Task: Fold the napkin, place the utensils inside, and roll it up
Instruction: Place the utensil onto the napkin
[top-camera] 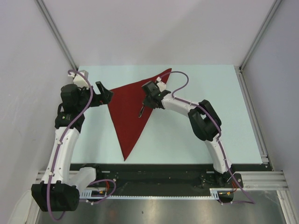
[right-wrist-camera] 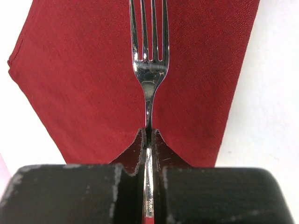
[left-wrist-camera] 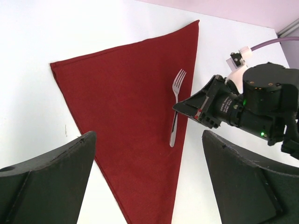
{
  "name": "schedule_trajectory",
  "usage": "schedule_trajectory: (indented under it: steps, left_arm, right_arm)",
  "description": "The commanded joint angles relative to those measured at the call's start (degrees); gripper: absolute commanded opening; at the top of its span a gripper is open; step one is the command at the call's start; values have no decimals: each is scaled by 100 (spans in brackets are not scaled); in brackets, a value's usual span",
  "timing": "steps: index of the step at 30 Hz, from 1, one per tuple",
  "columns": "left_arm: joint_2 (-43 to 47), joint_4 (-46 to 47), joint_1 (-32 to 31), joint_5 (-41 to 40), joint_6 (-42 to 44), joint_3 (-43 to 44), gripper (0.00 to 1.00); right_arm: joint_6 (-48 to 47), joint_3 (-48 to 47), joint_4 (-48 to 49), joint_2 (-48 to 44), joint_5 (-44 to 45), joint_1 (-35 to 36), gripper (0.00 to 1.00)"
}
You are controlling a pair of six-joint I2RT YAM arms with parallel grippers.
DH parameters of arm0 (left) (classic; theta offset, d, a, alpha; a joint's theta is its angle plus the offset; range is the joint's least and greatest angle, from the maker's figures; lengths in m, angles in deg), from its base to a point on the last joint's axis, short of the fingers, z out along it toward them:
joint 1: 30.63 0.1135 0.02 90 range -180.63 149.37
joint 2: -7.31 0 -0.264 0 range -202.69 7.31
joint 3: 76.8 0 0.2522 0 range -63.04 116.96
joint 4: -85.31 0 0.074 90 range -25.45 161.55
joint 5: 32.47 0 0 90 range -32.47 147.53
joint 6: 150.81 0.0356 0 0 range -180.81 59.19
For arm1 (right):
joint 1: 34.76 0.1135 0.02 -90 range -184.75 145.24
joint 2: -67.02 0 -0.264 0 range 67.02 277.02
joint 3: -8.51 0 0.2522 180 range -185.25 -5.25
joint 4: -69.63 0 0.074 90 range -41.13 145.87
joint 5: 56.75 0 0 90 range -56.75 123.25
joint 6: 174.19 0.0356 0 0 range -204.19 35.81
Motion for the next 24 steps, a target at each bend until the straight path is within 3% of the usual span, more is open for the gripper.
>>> schedule_trajectory:
  steps: [1, 22, 24]
  left_arm:
    - [177, 195, -9, 2, 4, -19, 99]
    - [169, 203, -9, 37, -14, -28, 100]
    - [169, 195, 0, 37, -14, -28, 99]
  right_arm:
    - [340, -328, -60, 224, 340, 28, 0]
    - [226, -355, -183, 453, 402, -60, 0]
    - [182, -320, -87, 435, 279, -86, 5]
